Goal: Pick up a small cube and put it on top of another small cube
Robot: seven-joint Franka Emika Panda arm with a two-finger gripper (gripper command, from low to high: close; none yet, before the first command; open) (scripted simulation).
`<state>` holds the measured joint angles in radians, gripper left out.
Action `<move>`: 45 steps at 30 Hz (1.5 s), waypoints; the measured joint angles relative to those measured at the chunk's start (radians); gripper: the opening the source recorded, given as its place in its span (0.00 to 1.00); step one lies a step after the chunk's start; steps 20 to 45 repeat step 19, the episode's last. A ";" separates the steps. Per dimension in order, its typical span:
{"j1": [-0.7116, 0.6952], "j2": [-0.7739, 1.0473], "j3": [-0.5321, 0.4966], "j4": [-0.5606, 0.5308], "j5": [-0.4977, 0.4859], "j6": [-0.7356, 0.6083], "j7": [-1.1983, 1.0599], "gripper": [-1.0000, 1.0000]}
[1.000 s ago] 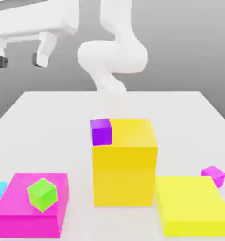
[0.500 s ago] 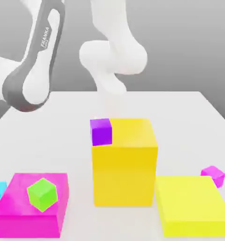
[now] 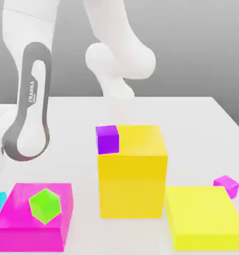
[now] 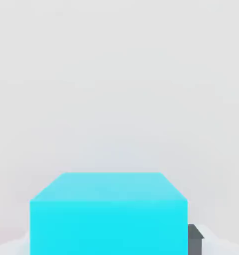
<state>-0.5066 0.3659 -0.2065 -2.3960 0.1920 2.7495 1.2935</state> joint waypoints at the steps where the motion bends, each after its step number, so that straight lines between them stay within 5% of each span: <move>1: 0.008 -0.035 -0.012 -0.007 -0.019 -0.027 0.014 0.00; 11: 0.259 -0.399 0.090 -0.035 -0.181 -0.349 0.248 0.00; 15: 0.280 -0.322 0.080 -0.067 -0.179 -0.242 0.257 0.00; 16: 0.276 -0.304 0.079 -0.072 -0.175 -0.219 0.255 1.00; 45: 0.276 -0.304 0.079 -0.072 -0.175 -0.219 0.255 1.00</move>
